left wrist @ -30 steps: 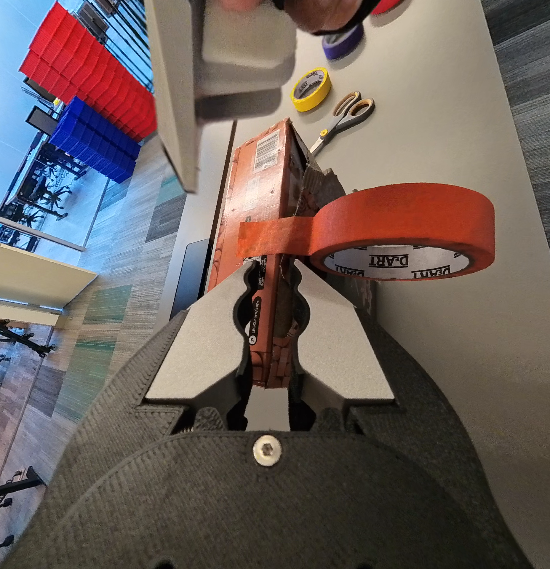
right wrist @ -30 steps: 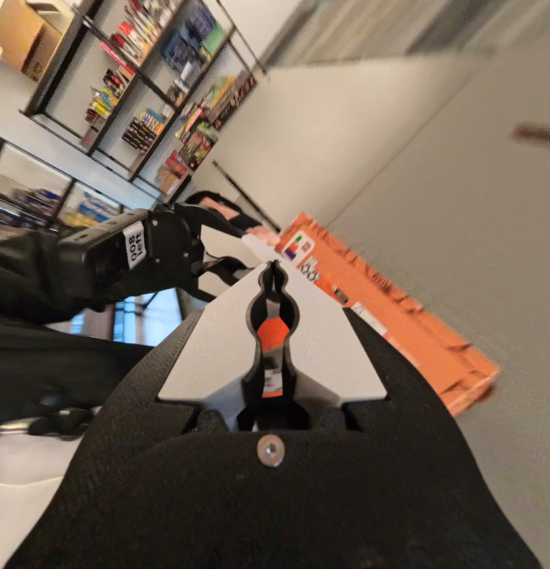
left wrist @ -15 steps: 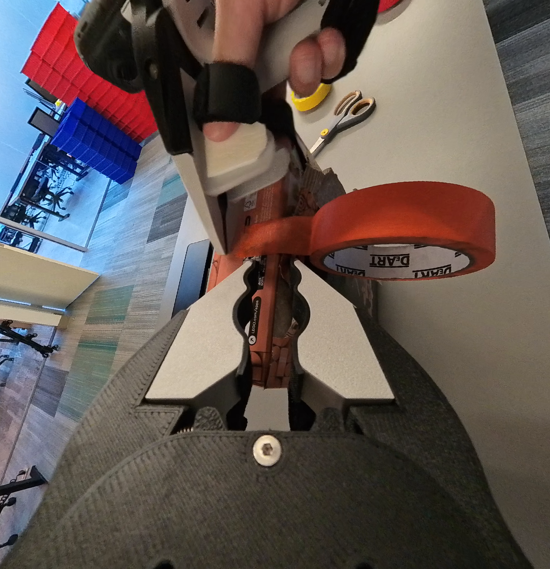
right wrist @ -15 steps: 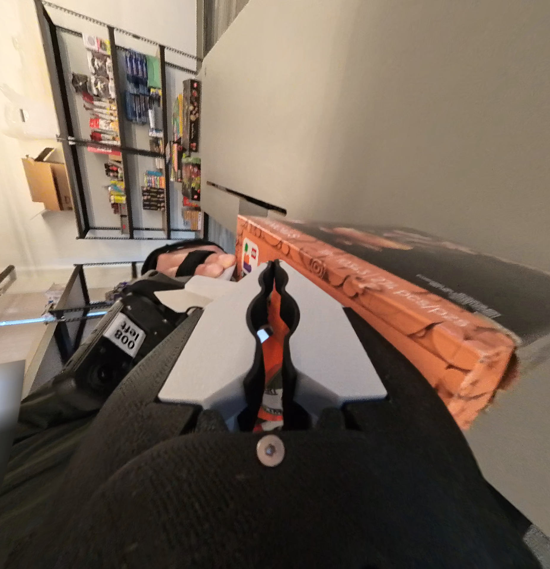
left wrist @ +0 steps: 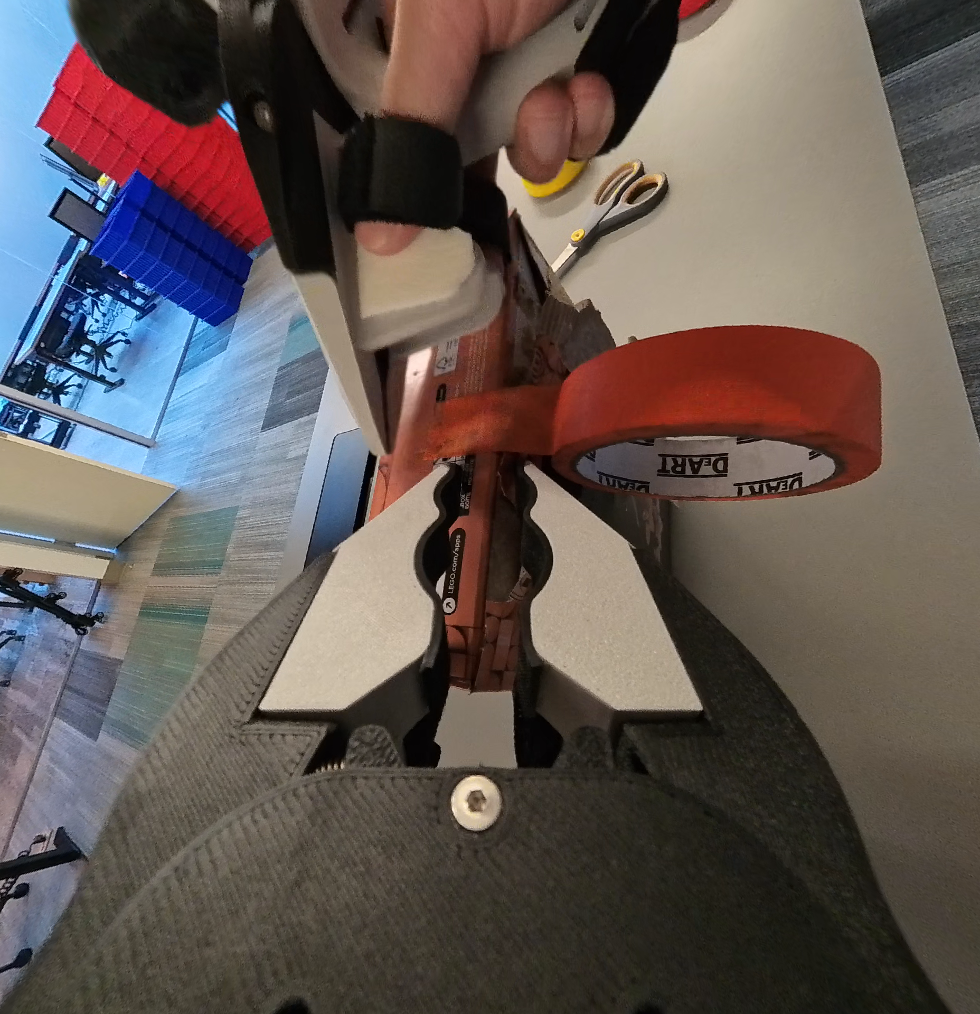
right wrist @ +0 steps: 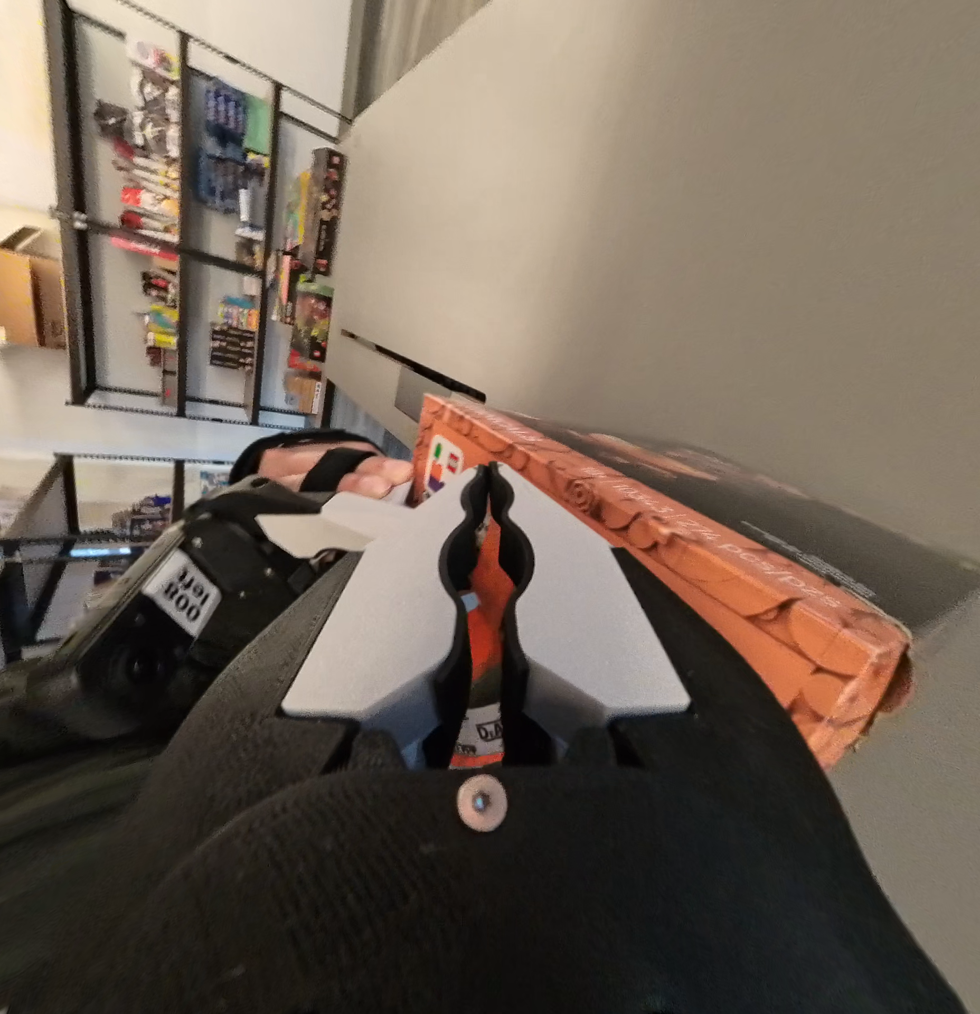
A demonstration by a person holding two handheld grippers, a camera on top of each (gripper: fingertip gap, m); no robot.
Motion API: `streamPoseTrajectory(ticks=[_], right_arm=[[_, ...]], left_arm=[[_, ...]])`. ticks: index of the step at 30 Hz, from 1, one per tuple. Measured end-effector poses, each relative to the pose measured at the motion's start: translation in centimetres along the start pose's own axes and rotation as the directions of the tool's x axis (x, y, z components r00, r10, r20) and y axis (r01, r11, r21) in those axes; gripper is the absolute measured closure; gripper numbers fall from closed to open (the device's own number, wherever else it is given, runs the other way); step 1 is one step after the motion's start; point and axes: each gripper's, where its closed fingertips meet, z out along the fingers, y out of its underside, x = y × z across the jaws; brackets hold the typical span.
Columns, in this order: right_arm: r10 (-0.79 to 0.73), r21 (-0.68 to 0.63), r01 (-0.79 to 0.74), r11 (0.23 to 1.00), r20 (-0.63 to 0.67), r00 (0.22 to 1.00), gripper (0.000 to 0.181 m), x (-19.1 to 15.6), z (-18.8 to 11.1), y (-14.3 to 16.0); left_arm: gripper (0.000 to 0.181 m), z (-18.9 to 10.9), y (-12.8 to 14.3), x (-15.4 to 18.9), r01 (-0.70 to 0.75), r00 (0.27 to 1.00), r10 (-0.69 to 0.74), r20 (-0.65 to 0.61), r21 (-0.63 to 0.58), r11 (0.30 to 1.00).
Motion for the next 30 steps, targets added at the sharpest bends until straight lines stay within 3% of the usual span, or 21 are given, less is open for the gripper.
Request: streamPoseTrajectory(ticks=[4, 6, 8, 10, 13, 15, 17, 20, 22, 25, 27, 30], right_arm=[[0.076, -0.092, -0.065, 0.994, 0.118, 0.99, 0.181, -2.1, -0.7, 2.9], [0.063, -0.105, -0.055, 0.993, 0.074, 0.995, 0.181, -0.8, -0.2, 3.9], [0.107, -0.036, -0.104, 0.994, 0.092, 0.99, 0.181, -0.6, -0.3, 2.8], [0.055, 0.026, -0.055, 0.998, 0.017, 0.998, 0.181, 0.3, -1.0, 1.8], [0.04, -0.039, -0.037, 0.999, 0.089, 0.995, 0.181, -1.6, -1.1, 3.2], [0.029, -0.109, -0.021, 0.994, 0.075, 0.997, 0.181, -1.0, -0.3, 4.6], [0.059, -0.058, -0.053, 0.997, 0.102, 0.993, 0.181, -0.9, -0.4, 3.7], [-0.054, 0.041, 0.053, 0.998, 0.013, 0.998, 0.181, 0.1, -1.8, 2.2], [-0.11, -0.011, 0.112, 0.994, 0.103, 0.989, 0.181, -1.7, -2.1, 3.3], [-0.148, -0.08, 0.151, 0.985, 0.042, 0.988, 0.181, -0.2, -1.4, 4.5], [-0.132, 0.012, 0.132, 0.991, 0.041, 0.99, 0.181, 0.0, -2.1, 2.9], [-0.427, 0.191, 0.405, 0.894, 0.098, 0.899, 0.181, -3.4, -4.9, 1.8]], left_arm=[[0.163, 0.0, 0.0, -0.1, -0.001, 1.0, 0.001, 0.006, 0.002, 1.0], [0.163, 0.0, 0.0, 0.0, -0.002, 1.0, 0.002, 0.005, 0.0, 1.0], [0.163, 0.0, 0.0, -0.1, -0.001, 1.0, 0.001, 0.003, 0.0, 1.0], [0.163, 0.0, 0.0, -0.1, 0.002, 1.0, -0.002, 0.0, -0.001, 1.0], [0.163, 0.0, 0.0, -0.1, -0.001, 1.0, 0.001, 0.004, 0.001, 1.0], [0.163, 0.0, 0.0, -0.1, -0.008, 1.0, 0.008, 0.009, 0.002, 1.0], [0.163, 0.0, 0.1, -0.2, -0.007, 1.0, 0.007, 0.014, 0.002, 1.0], [0.163, 0.0, 0.1, -0.2, -0.003, 1.0, 0.003, 0.01, 0.002, 1.0], [0.163, 0.0, 0.1, -0.2, -0.005, 1.0, 0.005, 0.012, 0.003, 1.0], [0.163, 0.1, 0.1, -0.2, -0.007, 1.0, 0.007, 0.016, 0.003, 1.0], [0.163, 0.1, 0.1, -0.2, -0.004, 1.0, 0.004, 0.011, 0.003, 1.0], [0.163, 0.0, 0.1, -0.1, -0.004, 1.0, 0.004, 0.01, 0.001, 1.0]])
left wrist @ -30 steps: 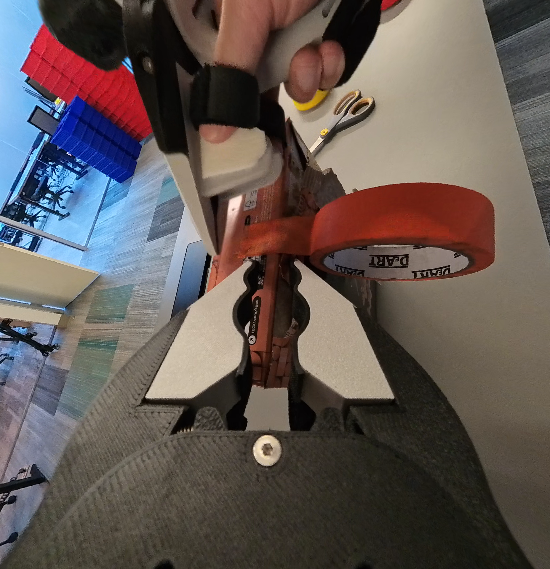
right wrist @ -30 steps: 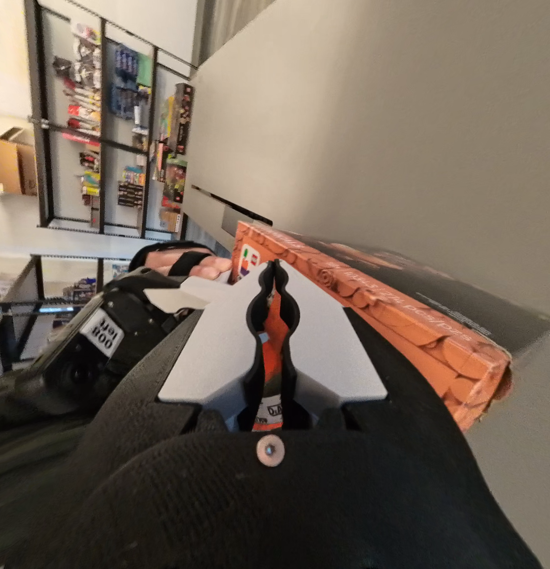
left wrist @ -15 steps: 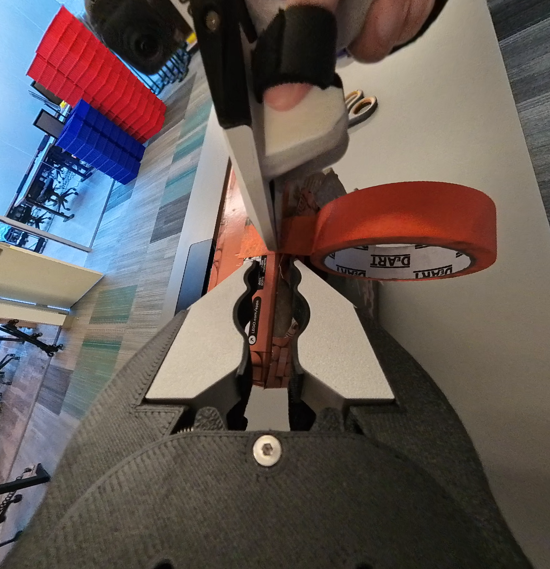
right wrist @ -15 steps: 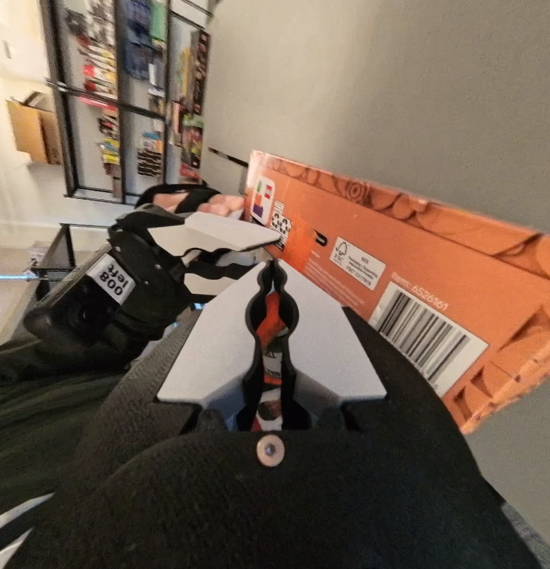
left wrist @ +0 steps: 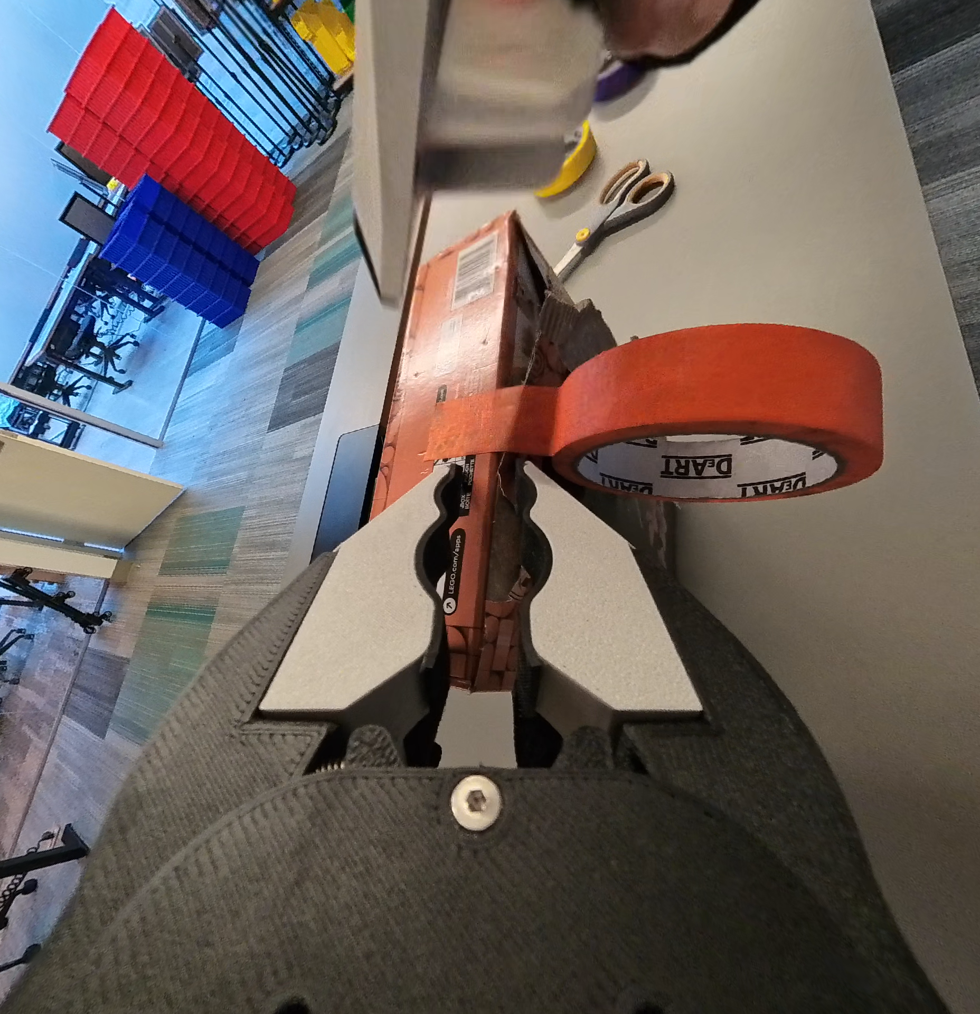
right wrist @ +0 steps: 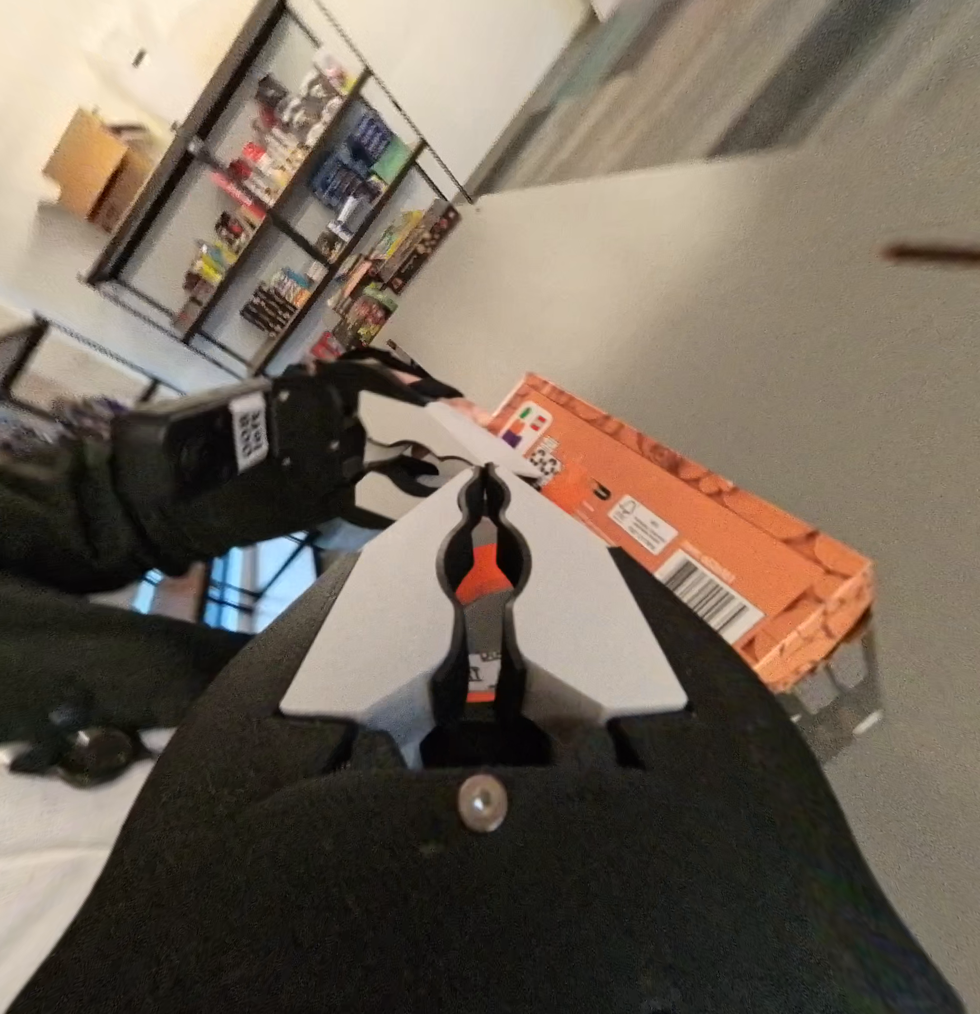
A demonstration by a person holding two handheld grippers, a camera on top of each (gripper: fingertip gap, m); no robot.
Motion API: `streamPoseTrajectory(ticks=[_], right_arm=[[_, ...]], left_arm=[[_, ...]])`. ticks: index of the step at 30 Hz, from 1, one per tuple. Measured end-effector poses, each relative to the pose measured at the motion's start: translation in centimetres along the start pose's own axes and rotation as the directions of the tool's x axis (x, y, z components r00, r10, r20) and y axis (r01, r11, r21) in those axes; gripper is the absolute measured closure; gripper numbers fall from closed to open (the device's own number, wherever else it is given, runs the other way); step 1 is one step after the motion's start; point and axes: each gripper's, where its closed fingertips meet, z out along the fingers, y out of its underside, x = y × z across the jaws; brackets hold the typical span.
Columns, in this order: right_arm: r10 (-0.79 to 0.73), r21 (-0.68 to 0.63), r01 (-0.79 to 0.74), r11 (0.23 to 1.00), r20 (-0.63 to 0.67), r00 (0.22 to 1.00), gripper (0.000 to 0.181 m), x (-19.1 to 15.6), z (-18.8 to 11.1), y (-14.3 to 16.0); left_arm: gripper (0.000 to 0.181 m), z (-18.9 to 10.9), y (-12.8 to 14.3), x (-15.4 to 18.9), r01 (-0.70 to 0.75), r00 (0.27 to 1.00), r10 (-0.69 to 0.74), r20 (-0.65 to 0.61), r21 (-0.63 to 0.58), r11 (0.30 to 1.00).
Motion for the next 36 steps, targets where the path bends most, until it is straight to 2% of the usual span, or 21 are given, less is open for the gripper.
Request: streamPoseTrajectory(ticks=[1, 3, 5, 7, 9, 10, 15, 20, 23, 27, 33, 36], right_arm=[[-0.158, 0.003, 0.158, 0.987, -0.003, 0.987, 0.178, -0.9, -0.7, 0.2], [-0.443, -0.096, 0.434, 0.896, -0.116, 0.889, 0.137, -0.2, -1.6, 2.2], [-0.622, -0.23, 0.583, 0.779, -0.168, 0.765, 0.131, 1.2, -2.2, 4.1], [-0.708, -0.286, 0.65, 0.704, -0.21, 0.674, 0.124, 2.3, -2.2, 4.3], [-0.767, -0.319, 0.698, 0.641, -0.239, 0.596, 0.101, 2.9, -1.7, 3.6], [-0.795, -0.363, 0.708, 0.606, -0.244, 0.555, 0.096, 3.5, -1.5, 3.5], [-0.863, -0.475, 0.728, 0.495, -0.172, 0.475, 0.1, 5.1, -0.1, 3.0], [-0.791, -0.591, 0.633, 0.5, -0.014, 0.612, 0.1, 6.2, 1.0, 3.7], [-0.726, -0.688, 0.552, 0.471, 0.053, 0.686, 0.101, 6.8, 1.3, 4.4], [-0.699, -0.741, 0.509, 0.439, 0.074, 0.711, 0.106, 7.1, 1.7, 4.4], [-0.703, -0.725, 0.513, 0.46, 0.056, 0.709, 0.106, 7.2, 2.0, 4.2], [-0.709, -0.735, 0.513, 0.443, 0.063, 0.702, 0.104, 7.4, 2.3, 4.1]], left_arm=[[0.163, 0.0, 0.0, 0.0, 0.001, 1.0, -0.001, 0.0, 0.0, 1.0], [0.163, 0.0, 0.0, 0.0, 0.0, 1.0, 0.0, 0.001, 0.0, 1.0], [0.163, 0.0, 0.0, 0.1, 0.0, 1.0, 0.0, 0.0, 0.0, 1.0], [0.163, 0.0, 0.0, 0.1, 0.002, 1.0, -0.002, -0.004, -0.001, 1.0], [0.163, 0.0, -0.1, 0.1, 0.004, 1.0, -0.004, -0.006, -0.003, 1.0], [0.164, 0.0, -0.1, 0.1, 0.002, 1.0, -0.002, -0.005, -0.003, 1.0], [0.163, -0.1, -0.1, 0.3, 0.001, 1.0, -0.001, -0.006, -0.004, 1.0], [0.164, -0.2, -0.2, 0.5, -0.005, 1.0, 0.005, -0.005, -0.001, 1.0], [0.164, -0.2, -0.2, 0.5, -0.004, 1.0, 0.004, -0.005, -0.001, 1.0], [0.164, -0.2, -0.1, 0.3, -0.002, 1.0, 0.002, -0.004, -0.001, 1.0], [0.164, -0.2, 0.0, 0.1, -0.004, 1.0, 0.004, 0.001, 0.003, 1.0], [0.165, -0.2, 0.1, -0.1, 0.006, 1.0, -0.006, -0.009, 0.004, 1.0]])
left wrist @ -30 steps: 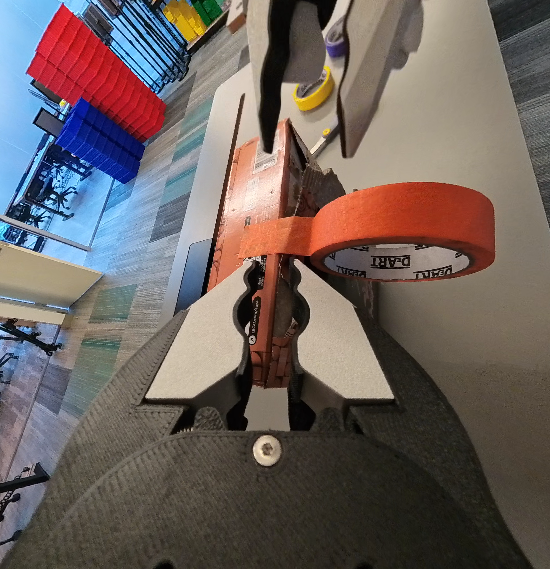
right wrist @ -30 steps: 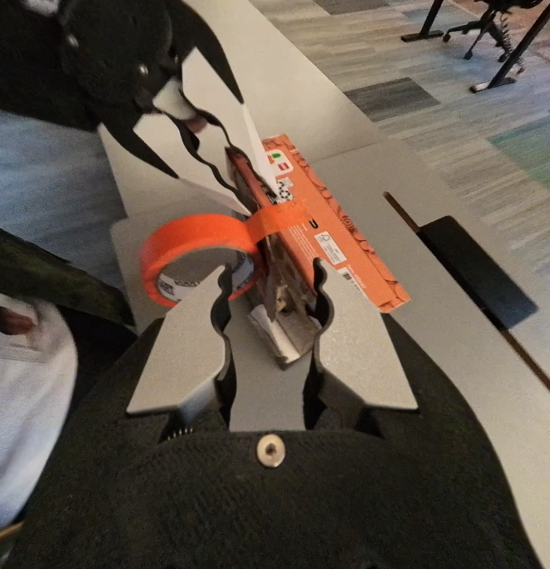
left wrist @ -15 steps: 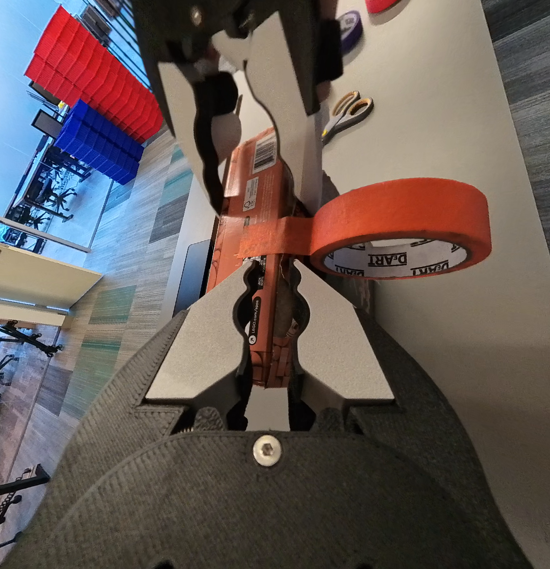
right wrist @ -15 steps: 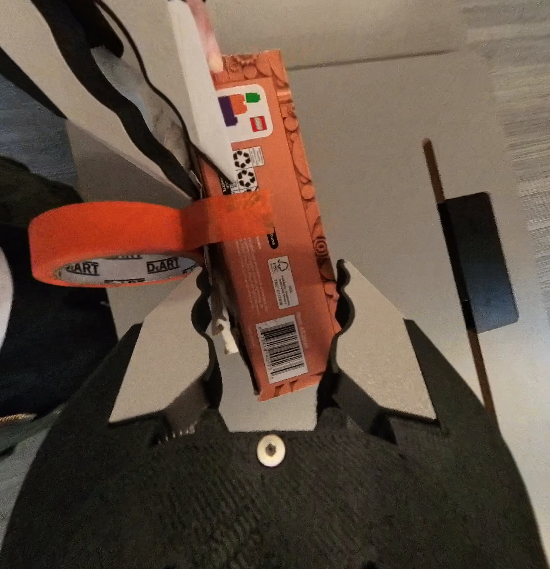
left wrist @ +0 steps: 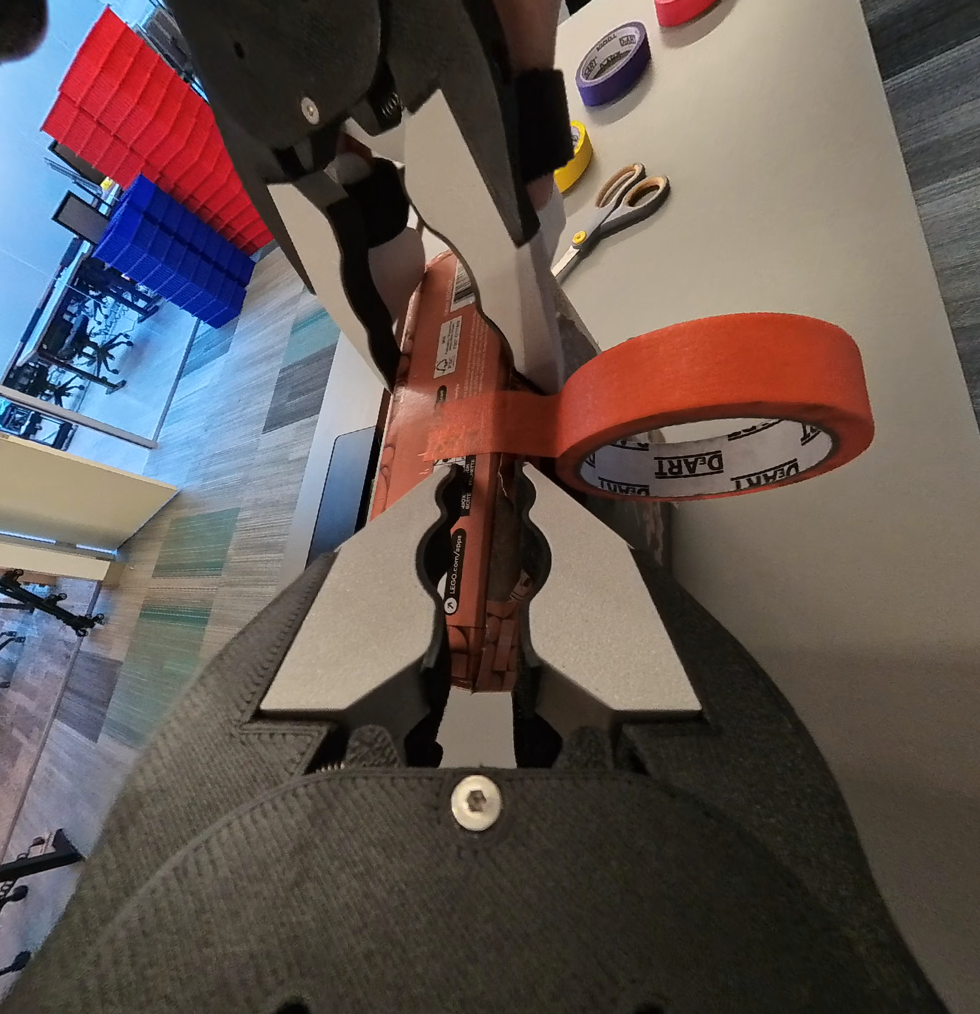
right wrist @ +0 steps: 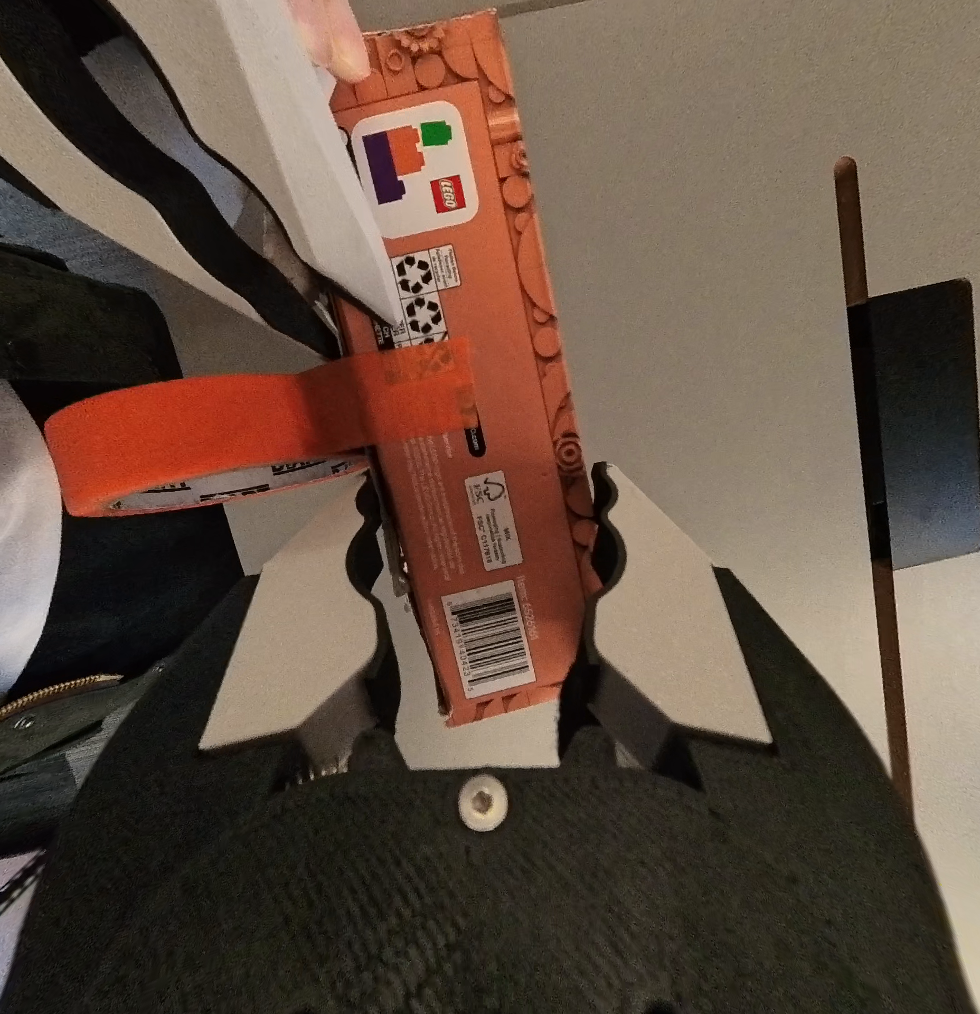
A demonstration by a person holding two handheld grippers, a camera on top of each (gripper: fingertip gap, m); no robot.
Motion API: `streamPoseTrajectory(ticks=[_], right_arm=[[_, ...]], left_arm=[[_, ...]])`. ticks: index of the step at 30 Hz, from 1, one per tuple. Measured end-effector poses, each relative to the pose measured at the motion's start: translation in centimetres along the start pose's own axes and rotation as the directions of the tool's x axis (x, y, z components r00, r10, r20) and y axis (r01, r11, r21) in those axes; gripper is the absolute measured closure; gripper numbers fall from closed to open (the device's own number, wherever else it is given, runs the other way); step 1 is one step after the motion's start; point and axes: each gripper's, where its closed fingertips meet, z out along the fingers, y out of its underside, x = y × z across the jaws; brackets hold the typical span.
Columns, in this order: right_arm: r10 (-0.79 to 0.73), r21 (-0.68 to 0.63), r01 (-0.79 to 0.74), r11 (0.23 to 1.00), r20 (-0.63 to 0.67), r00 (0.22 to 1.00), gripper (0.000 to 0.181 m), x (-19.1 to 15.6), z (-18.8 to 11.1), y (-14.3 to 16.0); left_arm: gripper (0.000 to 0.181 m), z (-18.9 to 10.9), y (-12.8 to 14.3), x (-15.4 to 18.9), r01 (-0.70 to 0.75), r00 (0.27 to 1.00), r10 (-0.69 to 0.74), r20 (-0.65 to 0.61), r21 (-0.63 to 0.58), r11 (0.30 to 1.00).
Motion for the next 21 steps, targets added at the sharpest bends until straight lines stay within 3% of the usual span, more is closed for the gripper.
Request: streamPoseTrajectory(ticks=[14, 18, 21], right_arm=[[-0.089, 0.06, 0.092, 0.994, -0.051, 0.995, 0.103, -0.5, 0.2, -0.4], [-0.176, 0.129, 0.199, 0.971, -0.171, 0.969, 0.106, -0.4, -0.8, -1.3], [-0.258, 0.21, 0.318, 0.924, -0.269, 0.928, 0.123, -1.3, -1.9, -2.3]], left_arm=[[0.165, -0.2, -0.1, 0.2, -0.047, 0.998, 0.047, 0.03, 0.012, 0.999], [0.166, -0.2, 0.0, 0.0, -0.034, 0.999, 0.033, 0.023, 0.01, 0.999], [0.166, -0.2, -0.1, 0.0, -0.032, 0.999, 0.032, 0.022, 0.01, 0.999]])
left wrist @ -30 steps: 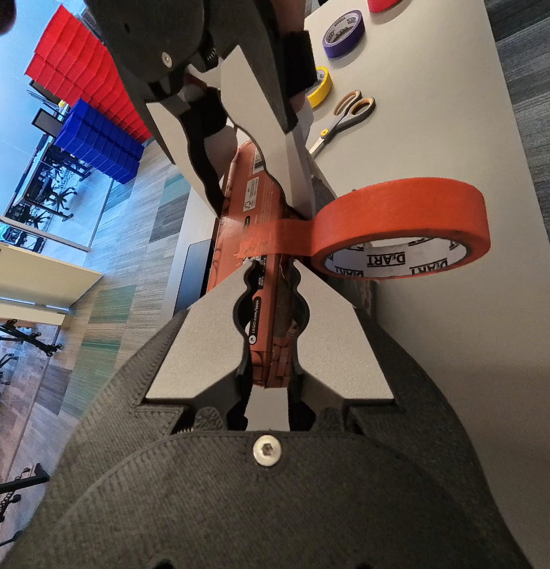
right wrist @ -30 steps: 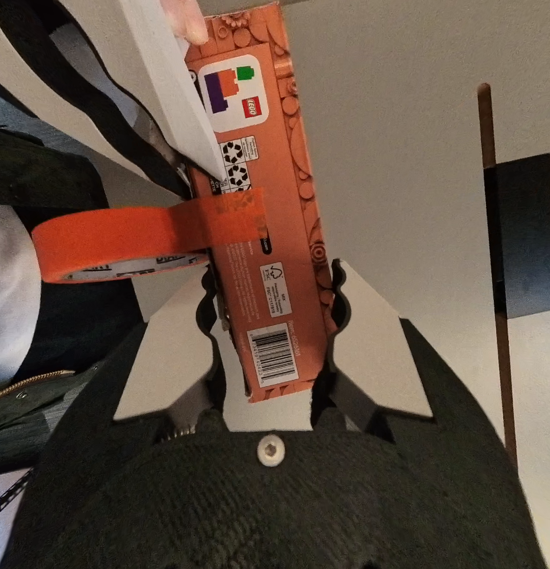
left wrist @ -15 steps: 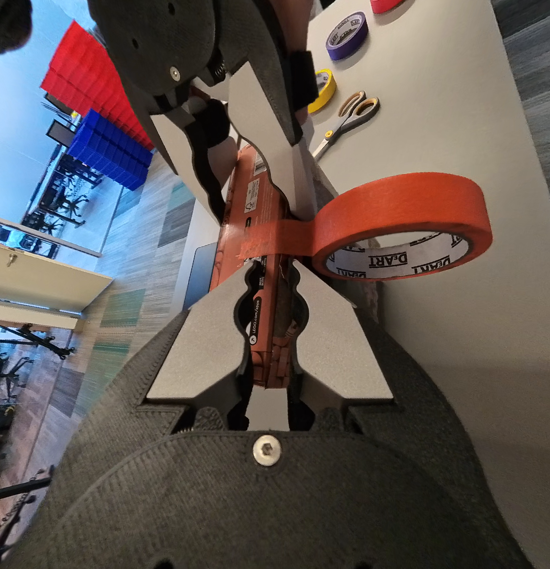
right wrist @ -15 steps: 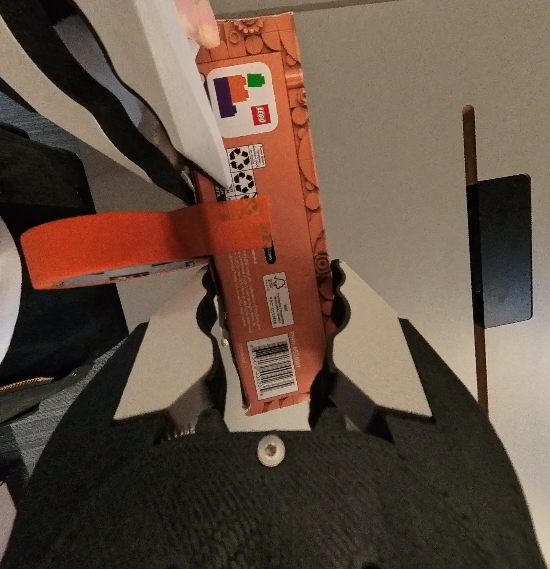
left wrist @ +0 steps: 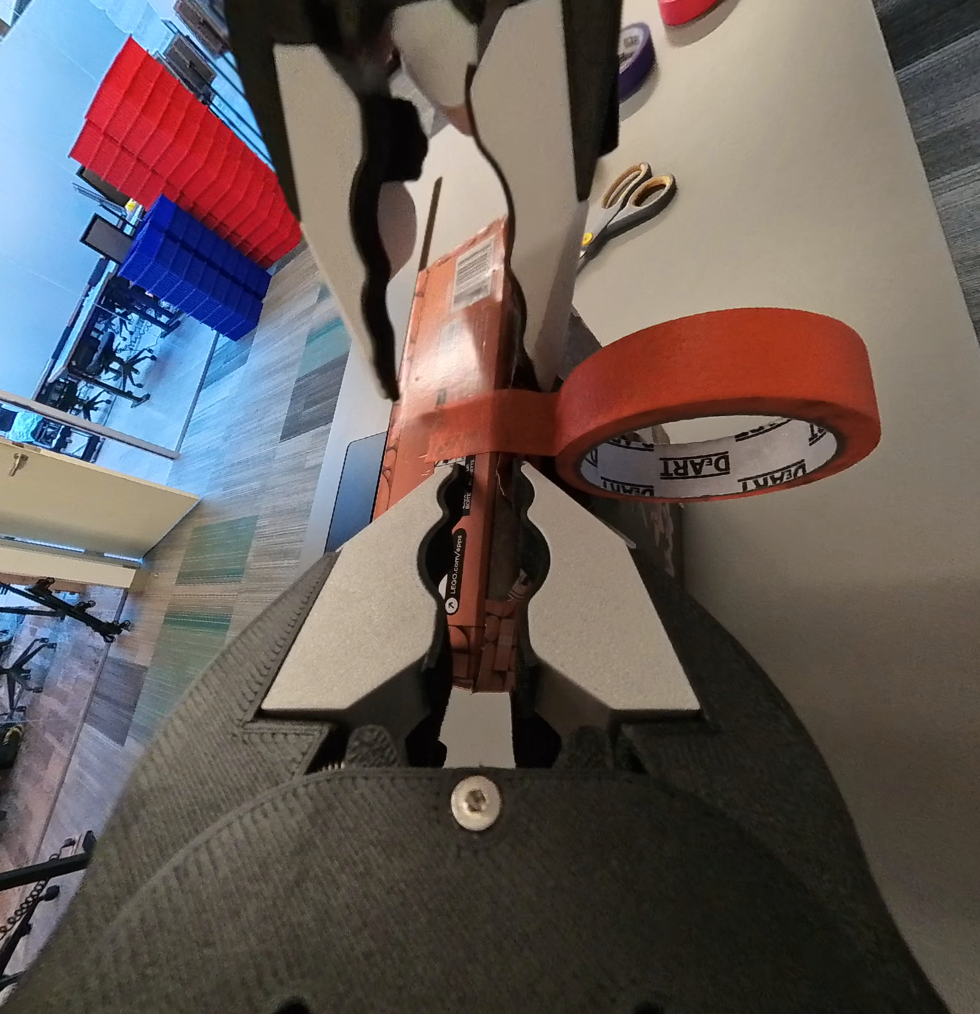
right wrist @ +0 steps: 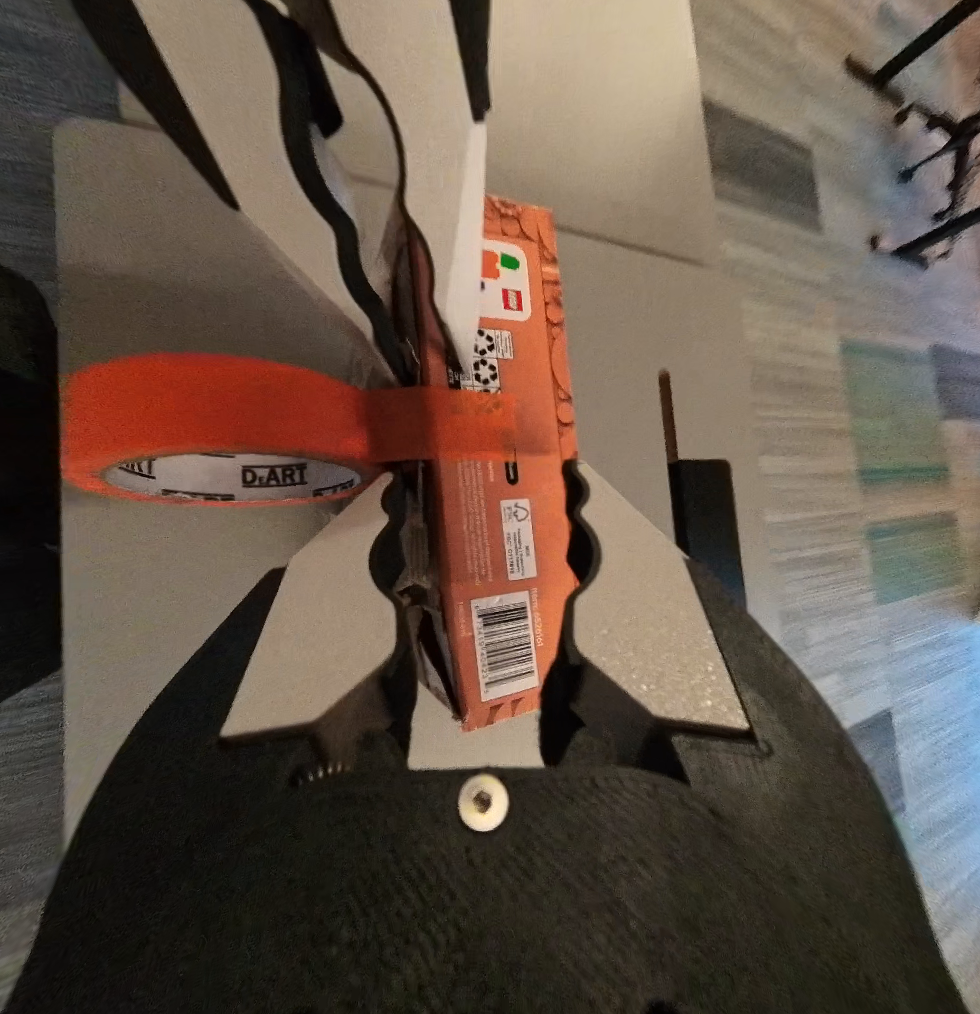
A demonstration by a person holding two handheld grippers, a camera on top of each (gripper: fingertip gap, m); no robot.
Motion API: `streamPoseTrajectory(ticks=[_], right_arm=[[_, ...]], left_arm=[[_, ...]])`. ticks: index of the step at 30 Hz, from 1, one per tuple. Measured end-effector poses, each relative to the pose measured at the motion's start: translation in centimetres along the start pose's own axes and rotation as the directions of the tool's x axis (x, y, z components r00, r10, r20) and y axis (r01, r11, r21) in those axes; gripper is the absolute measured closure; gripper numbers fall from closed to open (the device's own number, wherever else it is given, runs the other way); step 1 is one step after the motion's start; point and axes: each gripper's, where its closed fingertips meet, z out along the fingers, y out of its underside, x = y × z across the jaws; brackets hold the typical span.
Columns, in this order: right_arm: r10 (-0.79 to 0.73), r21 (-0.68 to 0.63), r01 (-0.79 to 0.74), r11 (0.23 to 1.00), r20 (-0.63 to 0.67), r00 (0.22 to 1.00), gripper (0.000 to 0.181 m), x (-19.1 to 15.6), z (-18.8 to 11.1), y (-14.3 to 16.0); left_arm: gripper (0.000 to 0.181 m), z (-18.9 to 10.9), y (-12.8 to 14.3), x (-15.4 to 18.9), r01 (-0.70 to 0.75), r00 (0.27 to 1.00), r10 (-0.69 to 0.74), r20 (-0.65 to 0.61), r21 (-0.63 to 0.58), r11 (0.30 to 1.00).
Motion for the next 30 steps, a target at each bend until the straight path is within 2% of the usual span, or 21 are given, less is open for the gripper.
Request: streamPoseTrajectory(ticks=[3, 4, 10, 14, 20, 22, 24, 28, 30], right_arm=[[-0.06, 0.077, 0.061, 0.995, -0.016, 0.998, 0.158, -1.2, -0.7, -0.6], [-0.065, 0.088, 0.066, 0.994, -0.018, 0.998, 0.163, -1.5, -0.7, -0.5], [0.104, 0.199, -0.11, 0.974, 0.039, 0.994, 0.166, -1.4, -0.8, -0.2], [0.039, 0.201, -0.038, 0.979, -0.003, 0.999, 0.166, -1.5, -0.7, -0.2], [0.077, 0.181, -0.088, 0.98, 0.071, 0.995, 0.169, -1.7, -0.8, -0.3], [0.083, 0.176, -0.096, 0.98, 0.084, 0.993, 0.169, -1.9, -0.6, 0.2], [0.084, 0.177, -0.098, 0.979, 0.086, 0.993, 0.169, -1.9, -0.7, 0.2], [0.086, 0.178, -0.1, 0.979, 0.086, 0.993, 0.168, -2.0, -0.9, 0.3], [0.088, 0.176, -0.102, 0.979, 0.085, 0.992, 0.168, -1.9, -0.9, 0.3]], left_arm=[[0.166, 0.0, 0.0, 0.0, -0.001, 1.0, 0.001, 0.003, 0.002, 1.0], [0.166, 0.0, 0.0, 0.0, 0.0, 1.0, 0.0, 0.002, 0.001, 1.0], [0.166, 0.0, -0.1, 0.0, -0.004, 1.0, 0.004, -0.001, -0.001, 1.0], [0.166, 0.0, -0.2, 0.0, -0.007, 1.0, 0.007, 0.001, -0.001, 1.0], [0.166, -0.1, -0.4, 0.3, 0.005, 1.0, -0.005, -0.017, -0.005, 1.0], [0.169, -0.3, -0.6, 0.1, 0.076, 0.996, -0.076, -0.043, 0.001, 0.997], [0.162, -0.9, -1.1, -1.1, 0.24, 0.971, -0.239, -0.025, 0.048, 0.97], [0.165, -5.2, -2.4, -4.9, 0.516, 0.841, -0.538, 0.053, 0.219, 0.828], [0.157, -7.3, -2.9, -4.4, 0.629, 0.753, -0.657, 0.034, 0.256, 0.734]])
